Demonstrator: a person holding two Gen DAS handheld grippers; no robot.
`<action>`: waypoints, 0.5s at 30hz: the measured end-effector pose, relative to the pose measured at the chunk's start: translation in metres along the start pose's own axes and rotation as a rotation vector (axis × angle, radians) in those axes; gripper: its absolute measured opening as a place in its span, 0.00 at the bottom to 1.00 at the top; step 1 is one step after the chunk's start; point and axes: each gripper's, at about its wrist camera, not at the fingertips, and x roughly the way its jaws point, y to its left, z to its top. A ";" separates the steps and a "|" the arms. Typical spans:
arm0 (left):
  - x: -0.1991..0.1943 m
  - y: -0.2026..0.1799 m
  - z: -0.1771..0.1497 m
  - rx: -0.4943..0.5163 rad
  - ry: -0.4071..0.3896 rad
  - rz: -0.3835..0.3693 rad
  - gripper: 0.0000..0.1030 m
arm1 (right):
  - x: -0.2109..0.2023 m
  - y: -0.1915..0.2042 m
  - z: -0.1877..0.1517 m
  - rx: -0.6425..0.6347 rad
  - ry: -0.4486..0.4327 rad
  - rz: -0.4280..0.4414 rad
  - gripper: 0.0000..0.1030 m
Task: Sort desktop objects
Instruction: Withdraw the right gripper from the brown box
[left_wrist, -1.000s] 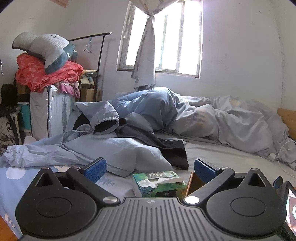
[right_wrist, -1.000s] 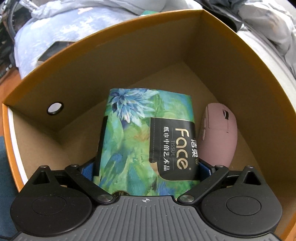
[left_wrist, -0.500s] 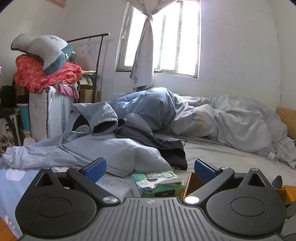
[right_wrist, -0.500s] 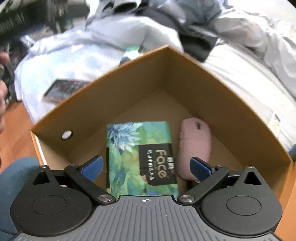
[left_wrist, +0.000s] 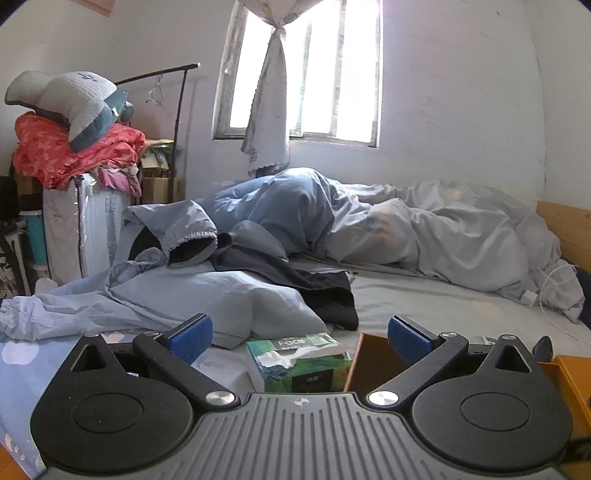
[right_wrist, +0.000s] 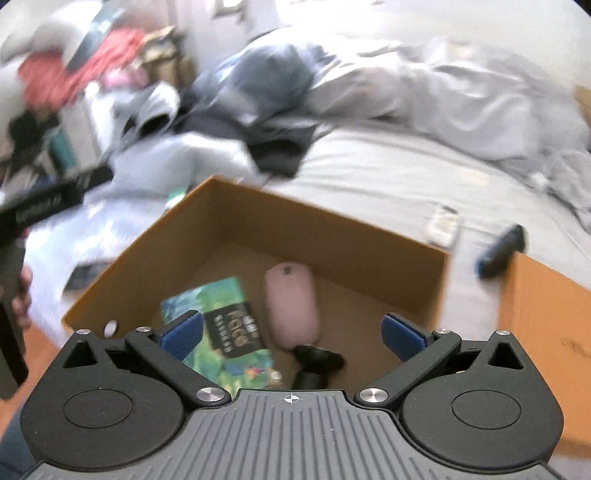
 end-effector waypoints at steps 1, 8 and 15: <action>0.000 -0.001 0.000 0.002 0.003 -0.004 1.00 | -0.005 -0.006 -0.004 0.028 -0.025 -0.014 1.00; -0.001 -0.007 -0.003 0.033 0.005 -0.022 1.00 | -0.027 -0.024 -0.032 0.100 -0.117 -0.090 1.00; -0.002 -0.012 -0.005 0.057 0.012 -0.036 1.00 | -0.051 -0.031 -0.065 0.094 -0.228 -0.138 1.00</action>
